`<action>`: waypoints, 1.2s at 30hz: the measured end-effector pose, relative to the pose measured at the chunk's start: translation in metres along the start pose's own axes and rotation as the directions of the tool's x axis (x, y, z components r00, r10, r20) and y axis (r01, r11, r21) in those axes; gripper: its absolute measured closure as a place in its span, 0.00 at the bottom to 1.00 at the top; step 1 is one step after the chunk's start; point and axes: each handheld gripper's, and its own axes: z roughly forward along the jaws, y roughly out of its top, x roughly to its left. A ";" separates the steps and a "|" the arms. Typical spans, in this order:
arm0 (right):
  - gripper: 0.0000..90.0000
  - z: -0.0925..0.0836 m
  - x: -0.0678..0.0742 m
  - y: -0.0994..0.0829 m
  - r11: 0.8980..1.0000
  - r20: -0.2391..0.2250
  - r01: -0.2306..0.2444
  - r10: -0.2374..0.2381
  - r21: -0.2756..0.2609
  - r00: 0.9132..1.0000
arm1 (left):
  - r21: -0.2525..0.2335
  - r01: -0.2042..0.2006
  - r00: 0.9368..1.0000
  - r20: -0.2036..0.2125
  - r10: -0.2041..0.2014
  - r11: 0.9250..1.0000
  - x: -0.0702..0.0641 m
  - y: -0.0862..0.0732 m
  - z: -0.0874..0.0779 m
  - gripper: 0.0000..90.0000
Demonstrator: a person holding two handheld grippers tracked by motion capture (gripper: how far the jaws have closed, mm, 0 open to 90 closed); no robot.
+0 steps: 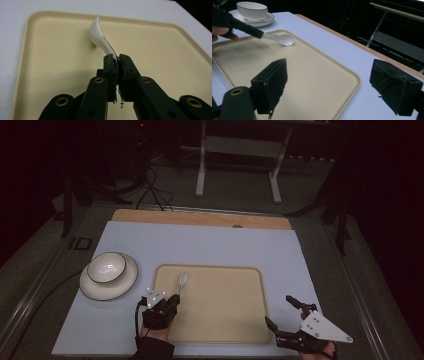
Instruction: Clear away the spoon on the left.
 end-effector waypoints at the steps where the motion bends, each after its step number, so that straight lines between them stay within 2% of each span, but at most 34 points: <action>1: 0.16 0.000 0.000 0.000 1.000 0.000 0.000 0.000 0.000 1.000 | 0.000 0.000 1.000 0.000 0.000 1.000 0.000 0.000 0.000 0.95; 5: 0.16 0.000 -0.001 0.000 1.000 0.000 -0.002 0.002 -0.003 1.000 | 0.049 0.017 1.000 -0.009 -0.017 0.999 0.001 -0.007 0.005 0.95; 7: 0.16 -0.001 0.000 0.000 1.000 -0.001 -0.001 0.001 -0.003 1.000 | 0.052 0.015 1.000 -0.013 -0.015 0.999 0.001 -0.009 0.006 0.94; 10: 0.16 -0.001 0.000 0.000 1.000 -0.002 -0.002 0.002 -0.003 1.000 | 0.095 0.008 1.000 -0.017 -0.006 0.995 0.002 -0.015 0.009 0.94; 16: 0.16 -0.001 0.000 0.000 1.000 -0.002 -0.001 0.001 -0.003 1.000 | 0.129 0.010 1.000 -0.030 -0.006 0.992 0.004 -0.018 0.014 0.92; 17: 0.16 0.000 0.000 0.000 1.000 -0.003 -0.001 0.001 -0.002 1.000 | 0.131 0.006 0.999 -0.032 -0.002 0.991 0.004 -0.019 0.015 0.89; 20: 0.16 0.000 0.000 0.000 1.000 -0.003 -0.002 0.002 -0.002 1.000 | 0.133 0.002 0.999 -0.039 0.003 0.991 0.003 -0.019 0.015 0.88; 25: 0.16 -0.001 -0.001 0.000 1.000 -0.003 -0.003 0.003 -0.003 1.000 | 0.141 -0.005 0.999 -0.048 0.012 0.990 0.003 -0.017 0.015 0.80; 29: 0.16 0.000 -0.001 0.000 1.000 -0.003 -0.003 0.003 -0.002 1.000 | 0.143 0.005 0.998 -0.060 0.004 0.990 0.004 -0.015 0.015 0.80; 34: 0.16 0.000 -0.001 0.000 1.000 -0.002 -0.003 0.003 -0.002 1.000 | 0.148 -0.009 0.998 -0.061 0.018 0.989 0.004 -0.015 0.015 0.80; 36: 0.16 0.000 -0.001 0.000 1.000 -0.002 -0.003 0.003 -0.001 1.000 | 0.156 -0.012 0.998 -0.062 0.022 0.988 0.003 -0.014 0.014 0.74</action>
